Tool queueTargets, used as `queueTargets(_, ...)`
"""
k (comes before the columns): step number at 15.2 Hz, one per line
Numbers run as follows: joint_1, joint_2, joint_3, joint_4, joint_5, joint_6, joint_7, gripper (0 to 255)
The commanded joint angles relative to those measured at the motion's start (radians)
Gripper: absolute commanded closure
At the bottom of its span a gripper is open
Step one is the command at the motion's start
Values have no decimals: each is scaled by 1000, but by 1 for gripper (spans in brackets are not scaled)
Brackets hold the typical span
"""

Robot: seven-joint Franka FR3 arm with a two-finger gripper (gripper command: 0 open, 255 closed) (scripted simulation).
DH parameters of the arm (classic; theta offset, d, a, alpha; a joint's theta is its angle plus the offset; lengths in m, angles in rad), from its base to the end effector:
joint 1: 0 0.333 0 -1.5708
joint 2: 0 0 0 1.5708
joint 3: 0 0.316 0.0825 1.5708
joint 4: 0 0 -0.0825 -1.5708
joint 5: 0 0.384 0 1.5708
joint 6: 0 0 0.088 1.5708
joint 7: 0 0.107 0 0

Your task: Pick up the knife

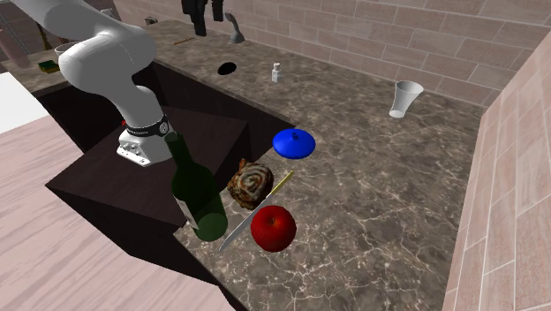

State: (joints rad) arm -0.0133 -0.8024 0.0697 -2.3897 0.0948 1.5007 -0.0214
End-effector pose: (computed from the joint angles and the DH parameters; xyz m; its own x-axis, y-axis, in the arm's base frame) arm 0.2932 0.0331 0.5732 0.9945 0.0586 -0.0866 0.0548 -0.9974 -0.0465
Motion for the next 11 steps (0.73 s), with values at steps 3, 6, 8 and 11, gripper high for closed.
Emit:
queueTargets(3,13,10,-2,-57,-32,72,-61,0)
queueTargets(6,30,36,-8,-136,-82,188,-148,0)
queueTargets(8,39,62,-12,-183,-116,271,-203,0)
queueTargets(11,48,115,-18,-245,-169,402,-278,0)
